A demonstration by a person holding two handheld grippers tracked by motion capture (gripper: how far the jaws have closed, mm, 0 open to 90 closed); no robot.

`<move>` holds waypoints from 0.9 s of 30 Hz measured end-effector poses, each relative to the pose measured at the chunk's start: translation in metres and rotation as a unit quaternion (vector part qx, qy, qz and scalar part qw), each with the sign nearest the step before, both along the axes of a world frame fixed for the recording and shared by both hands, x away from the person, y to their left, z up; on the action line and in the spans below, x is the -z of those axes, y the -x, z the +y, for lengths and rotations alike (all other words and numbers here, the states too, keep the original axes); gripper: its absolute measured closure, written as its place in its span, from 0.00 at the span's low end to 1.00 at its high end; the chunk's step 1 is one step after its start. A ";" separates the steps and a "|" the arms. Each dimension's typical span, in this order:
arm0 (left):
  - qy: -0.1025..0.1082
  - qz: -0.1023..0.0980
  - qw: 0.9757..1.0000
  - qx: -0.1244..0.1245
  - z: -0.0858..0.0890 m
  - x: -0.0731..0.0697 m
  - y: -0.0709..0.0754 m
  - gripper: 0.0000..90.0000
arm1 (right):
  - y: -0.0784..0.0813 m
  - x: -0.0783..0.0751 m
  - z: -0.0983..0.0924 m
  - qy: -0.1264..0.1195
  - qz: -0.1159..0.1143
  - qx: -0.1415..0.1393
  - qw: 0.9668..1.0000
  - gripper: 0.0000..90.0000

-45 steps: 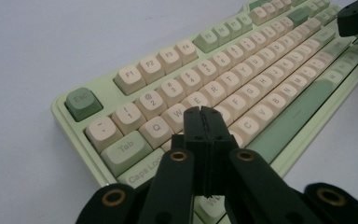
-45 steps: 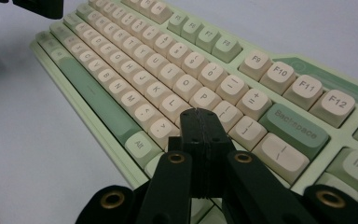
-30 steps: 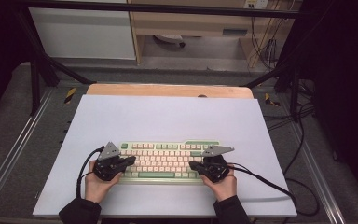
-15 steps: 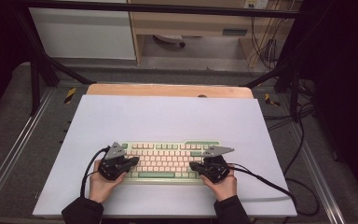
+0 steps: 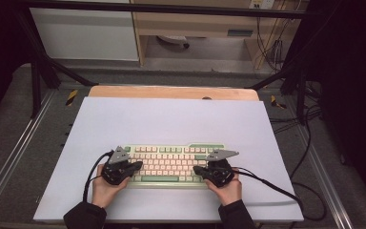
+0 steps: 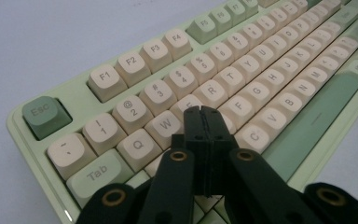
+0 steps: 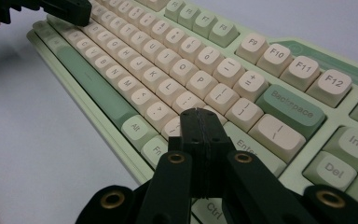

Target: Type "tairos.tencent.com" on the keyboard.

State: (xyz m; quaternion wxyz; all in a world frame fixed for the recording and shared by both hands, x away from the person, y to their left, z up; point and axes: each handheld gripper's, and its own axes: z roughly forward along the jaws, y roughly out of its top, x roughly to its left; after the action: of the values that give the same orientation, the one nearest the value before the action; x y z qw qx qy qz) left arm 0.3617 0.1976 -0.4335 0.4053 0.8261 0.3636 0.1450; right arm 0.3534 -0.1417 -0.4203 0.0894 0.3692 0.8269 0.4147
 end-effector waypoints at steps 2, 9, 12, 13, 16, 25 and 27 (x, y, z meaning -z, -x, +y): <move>0.002 -0.001 1.000 0.001 0.000 0.001 0.000 1.00 | 0.000 0.000 0.000 -0.001 0.000 0.001 1.000 1.00; 0.005 -0.007 1.000 0.004 0.002 -0.003 0.004 1.00 | 0.000 0.001 0.001 -0.001 -0.001 0.000 1.000 1.00; 0.006 -0.005 1.000 0.003 0.004 -0.003 0.005 1.00 | 0.000 0.000 0.001 -0.002 -0.002 0.000 1.000 1.00; 0.007 -0.006 1.000 0.002 0.006 -0.003 0.005 1.00 | 0.000 0.000 0.001 -0.002 -0.003 0.000 1.000 1.00; 0.012 -0.008 1.000 0.001 0.008 -0.005 0.007 1.00 | 0.000 -0.001 0.001 -0.006 -0.002 0.001 1.000 1.00; 0.016 -0.009 1.000 0.000 0.015 -0.008 0.011 1.00 | -0.001 0.000 0.002 -0.010 0.001 0.001 1.000 1.00; 0.016 -0.008 1.000 0.000 0.016 -0.008 0.011 1.00 | -0.002 -0.001 0.002 -0.009 0.000 0.001 1.000 1.00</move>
State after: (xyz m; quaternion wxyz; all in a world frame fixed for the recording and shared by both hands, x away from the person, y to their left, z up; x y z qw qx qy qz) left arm 0.3511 0.2132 -0.4259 0.4212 0.8185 0.3626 0.1456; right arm 0.3550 -0.1395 -0.4195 0.0867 0.3703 0.8231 0.4219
